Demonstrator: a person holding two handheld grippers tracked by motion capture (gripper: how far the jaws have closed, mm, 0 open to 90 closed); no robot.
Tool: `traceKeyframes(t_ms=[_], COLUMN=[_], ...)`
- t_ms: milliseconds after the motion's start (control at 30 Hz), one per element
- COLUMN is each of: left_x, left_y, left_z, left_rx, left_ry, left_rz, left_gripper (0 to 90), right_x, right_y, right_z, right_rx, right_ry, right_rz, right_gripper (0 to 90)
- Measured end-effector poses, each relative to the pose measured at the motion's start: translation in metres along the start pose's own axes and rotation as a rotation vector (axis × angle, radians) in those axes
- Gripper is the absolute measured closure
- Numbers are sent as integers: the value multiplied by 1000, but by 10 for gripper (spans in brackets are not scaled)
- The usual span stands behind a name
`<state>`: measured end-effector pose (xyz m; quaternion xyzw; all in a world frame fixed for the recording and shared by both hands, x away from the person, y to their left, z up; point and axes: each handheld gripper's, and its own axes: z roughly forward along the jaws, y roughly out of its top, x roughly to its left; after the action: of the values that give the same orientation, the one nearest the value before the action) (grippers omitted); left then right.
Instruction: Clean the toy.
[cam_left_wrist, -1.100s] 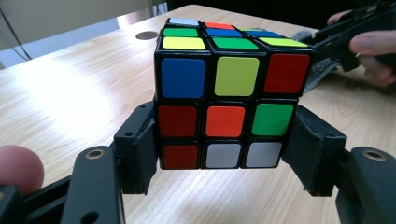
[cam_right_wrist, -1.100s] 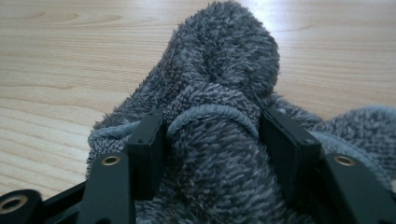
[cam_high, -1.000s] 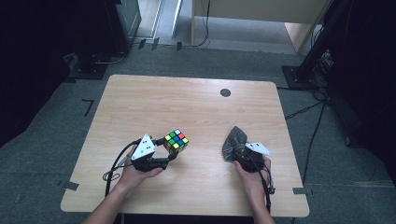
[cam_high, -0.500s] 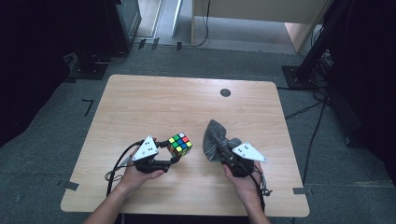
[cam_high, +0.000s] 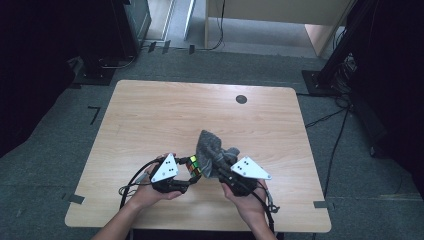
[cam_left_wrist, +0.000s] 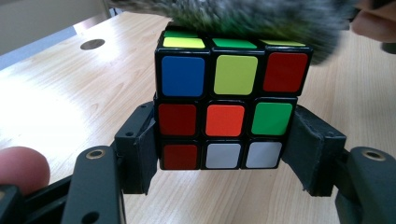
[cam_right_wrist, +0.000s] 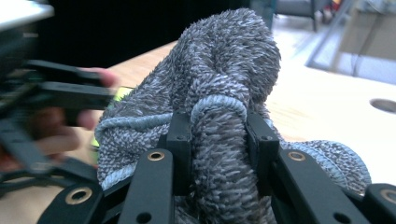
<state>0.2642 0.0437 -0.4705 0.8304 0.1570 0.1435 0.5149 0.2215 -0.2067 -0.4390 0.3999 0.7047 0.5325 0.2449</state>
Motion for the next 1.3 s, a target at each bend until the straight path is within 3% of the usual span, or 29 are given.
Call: traceKeyframes(t_ms=[100, 167, 200, 267, 300, 333, 367, 400, 500, 567, 600, 700, 767, 833, 900, 967, 1033, 1100, 1200, 1267, 1300], left_x=[0, -1, -2, -3, -4, -4, -4, -4, -2, 0, 0, -2, -3, -4, -3, 0, 2, 2, -2, -5, -6], left_y=[0, 0, 0, 1, 2, 2, 2, 2, 0, 1, 1, 2, 2, 3, 3, 2, 2, 2, 3, 5, 6], left_z=[1, 3, 3, 3, 3, 2, 2, 1, 0, -2, -2, 0, 0, -1, -2, -5, -6, -5, -2, -2, -3], left_rx=[-2, 7, 9, 4, -2, -3, 0, 3, 1, -9, -9, -6, -11, -17, -12, -24, -28, -19, -10, -15, -12], left_ry=[0, 7, 4, -1, 0, 6, 13, 17, 21, 26, 26, 28, 20, 19, 20, 20, 26, 33, 30, 30, 32], left_rz=[-1, 10, 12, 18, 21, 24, 27, 28, 19, 14, 13, 20, 23, 23, 25, 12, 5, 11, 25, 38, 47], left_gripper=[341, 342, 341, 342, 341, 342, 342, 342, 342, 342, 341, 341, 342, 342, 342, 342, 341, 342, 342, 342, 342], right_x=[-11, -8, -3, 11, 17, 20, 20, 16, -2, -10, -10, 2, 14, 16, 8, -4, -15, -14, 6, 21, 24], right_y=[-1, 1, 3, 7, 7, 7, 7, 6, 3, 3, 6, 12, 12, 9, 5, 3, 4, 8, 13, 10, 9], right_z=[-4, -7, -8, -8, -7, -5, -4, -3, -2, -5, -8, -14, -11, -6, -3, -4, -10, -15, -16, -11, -9], right_rx=[-2, -29, -42, -49, -38, -20, -18, -16, 24, 9, -20, -84, -64, -28, -24, -10, -24, -62, -95, -75, -61], right_ry=[-27, 8, 43, 110, 114, 99, 94, 89, 6, -31, -21, 79, 123, 105, 93, -4, -51, -34, 79, 143, 142], right_rz=[42, 40, 23, -57, -95, -119, -112, -89, -26, -24, -32, -61, -114, -136, -75, -72, 3, 8, -65, -129, -144], right_gripper=[690, 686, 682, 677, 675, 672, 672, 673, 674, 672, 670, 666, 666, 666, 669, 670, 669, 669, 665, 661, 659])
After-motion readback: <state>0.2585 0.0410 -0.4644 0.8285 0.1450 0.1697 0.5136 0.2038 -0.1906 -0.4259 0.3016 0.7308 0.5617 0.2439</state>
